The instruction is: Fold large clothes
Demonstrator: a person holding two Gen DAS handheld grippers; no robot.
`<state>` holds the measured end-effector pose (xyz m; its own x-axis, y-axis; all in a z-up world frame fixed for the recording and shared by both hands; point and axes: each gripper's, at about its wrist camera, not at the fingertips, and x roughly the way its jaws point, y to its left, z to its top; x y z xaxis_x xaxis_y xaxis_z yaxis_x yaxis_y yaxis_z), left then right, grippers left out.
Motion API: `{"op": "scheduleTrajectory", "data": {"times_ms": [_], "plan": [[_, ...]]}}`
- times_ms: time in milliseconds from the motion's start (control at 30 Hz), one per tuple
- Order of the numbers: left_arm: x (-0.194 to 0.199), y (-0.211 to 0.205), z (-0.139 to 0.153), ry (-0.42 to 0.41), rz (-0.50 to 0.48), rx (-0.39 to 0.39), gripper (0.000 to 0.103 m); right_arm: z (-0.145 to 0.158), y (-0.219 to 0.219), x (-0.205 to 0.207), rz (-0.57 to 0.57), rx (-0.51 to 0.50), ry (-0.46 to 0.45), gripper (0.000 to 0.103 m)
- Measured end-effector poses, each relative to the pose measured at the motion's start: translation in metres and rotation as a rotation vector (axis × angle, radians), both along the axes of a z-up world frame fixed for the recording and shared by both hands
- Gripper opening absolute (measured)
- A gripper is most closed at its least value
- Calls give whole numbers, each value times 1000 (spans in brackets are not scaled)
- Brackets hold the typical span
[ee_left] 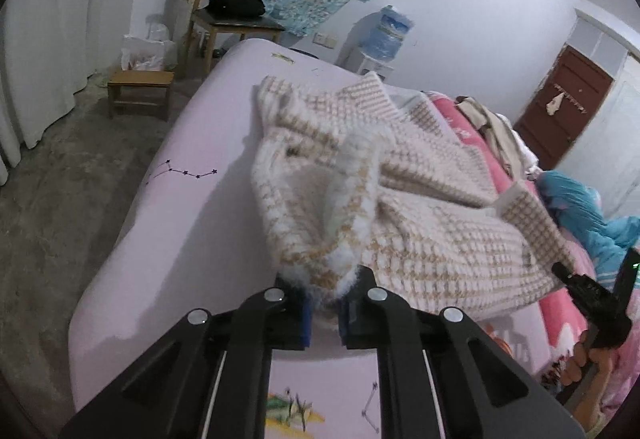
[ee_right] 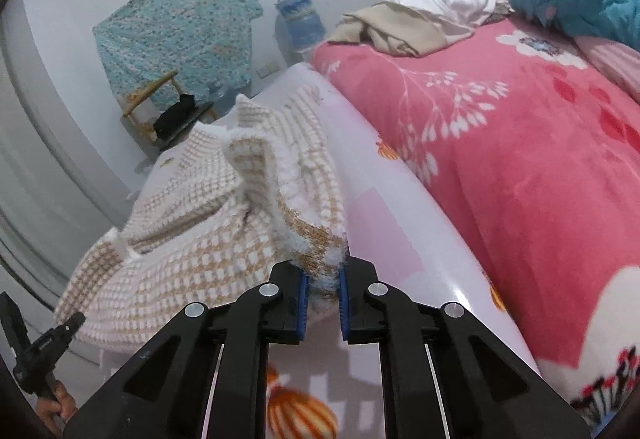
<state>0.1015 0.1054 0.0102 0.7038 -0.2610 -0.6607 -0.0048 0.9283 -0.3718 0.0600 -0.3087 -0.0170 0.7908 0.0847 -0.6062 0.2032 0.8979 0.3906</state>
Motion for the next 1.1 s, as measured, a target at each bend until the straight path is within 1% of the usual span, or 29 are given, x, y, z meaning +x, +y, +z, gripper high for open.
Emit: {"op": "scheduleTrajectory", "data": {"times_ms": [67, 167, 233, 267, 300, 333, 367, 400, 433, 500, 567, 667, 733, 767, 800, 833, 933, 1033, 1067, 1100], "plan": [[-7, 5, -2, 26, -13, -7, 9, -7, -2, -9, 9, 28, 29, 10], [-14, 15, -18, 99, -34, -28, 12, -26, -4, -9, 35, 53, 94, 13], [-15, 23, -32, 164, -34, -59, 18, -41, -10, -6, 45, 87, 147, 21], [-15, 25, -34, 179, -33, -60, 19, -43, -13, -6, 42, 86, 160, 22], [-16, 29, -33, 184, -34, -62, 22, -41, -16, -6, 39, 82, 159, 27], [-18, 31, -30, 182, -38, -59, 25, -38, -19, -7, 40, 75, 156, 34], [-21, 34, -26, 175, -46, -50, 26, -33, -22, -9, 41, 59, 146, 38], [-23, 37, -23, 170, -58, -40, 27, -26, -25, -11, 34, 33, 136, 44], [-25, 36, -21, 168, -64, -31, 28, -20, -28, -13, 17, -2, 128, 47], [-28, 35, -13, 152, -81, 2, 28, -11, -33, -18, -6, -53, 114, 50], [-30, 34, -1, 111, -92, 40, 28, -2, -39, -19, -28, -76, 91, 52], [-30, 37, 11, 56, -98, 31, 30, 4, -38, -7, -11, -93, 77, 52], [-23, 36, 13, 42, -101, 27, 34, 7, -28, 9, 29, -95, 66, 52], [-14, 33, 12, 43, -101, 41, 34, 7, -21, 19, 55, -95, 58, 52], [-3, 28, 8, 54, -100, 68, 34, 8, -17, 26, 75, -96, 56, 52], [8, 23, 4, 66, -99, 99, 34, 7, -7, 41, 107, -105, 56, 52], [39, 7, -8, 94, -91, 193, 34, 4, 18, 70, 158, -167, 72, 52], [68, -9, -18, 87, -104, 288, 34, -3, 36, 97, 192, -232, 99, 51], [77, -14, -22, 90, -109, 321, 34, -5, 38, 103, 199, -243, 109, 50], [86, -17, -25, 95, -113, 350, 34, -9, 40, 110, 208, -253, 123, 46]]}}
